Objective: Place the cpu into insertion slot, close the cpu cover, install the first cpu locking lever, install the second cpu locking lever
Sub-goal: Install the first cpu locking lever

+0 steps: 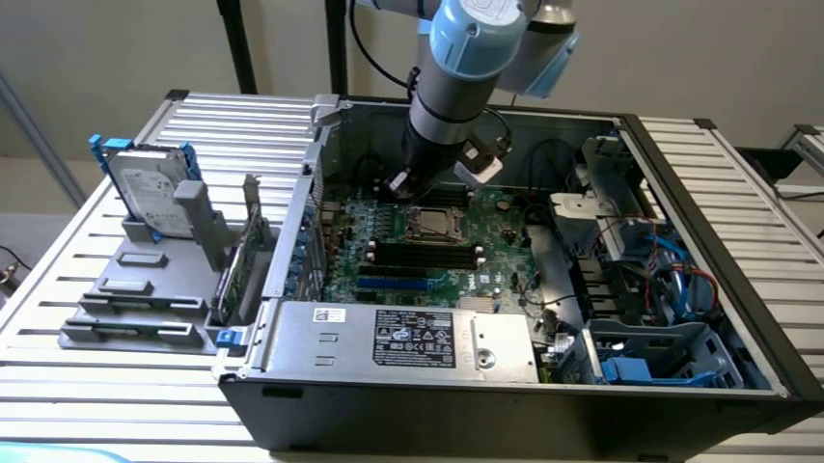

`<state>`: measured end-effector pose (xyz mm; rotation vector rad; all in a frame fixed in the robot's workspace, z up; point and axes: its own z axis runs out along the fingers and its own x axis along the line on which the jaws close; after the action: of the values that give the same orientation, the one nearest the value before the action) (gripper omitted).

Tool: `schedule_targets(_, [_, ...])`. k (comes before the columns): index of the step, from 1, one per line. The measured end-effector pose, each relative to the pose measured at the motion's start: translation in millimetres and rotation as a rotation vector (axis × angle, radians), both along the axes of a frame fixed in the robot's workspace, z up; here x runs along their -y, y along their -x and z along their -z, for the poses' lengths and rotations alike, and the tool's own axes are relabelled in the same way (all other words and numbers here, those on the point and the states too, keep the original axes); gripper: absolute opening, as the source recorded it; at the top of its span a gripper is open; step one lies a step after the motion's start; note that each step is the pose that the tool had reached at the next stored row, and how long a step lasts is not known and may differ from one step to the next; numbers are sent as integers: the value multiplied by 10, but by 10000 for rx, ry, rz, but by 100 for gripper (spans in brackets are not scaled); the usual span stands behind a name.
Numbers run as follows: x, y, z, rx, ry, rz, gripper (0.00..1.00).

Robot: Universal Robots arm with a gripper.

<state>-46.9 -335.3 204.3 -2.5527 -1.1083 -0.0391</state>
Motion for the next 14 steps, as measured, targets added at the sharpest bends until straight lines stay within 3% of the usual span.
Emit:
schedule_targets(2, [-8, -1, 6, 0, 7, 0, 11])
schedule_targets(7, [-15, -10, 15, -1, 128, 1, 11])
schedule_targets(14, [-37, -54, 44, -2, 153, -4, 11])
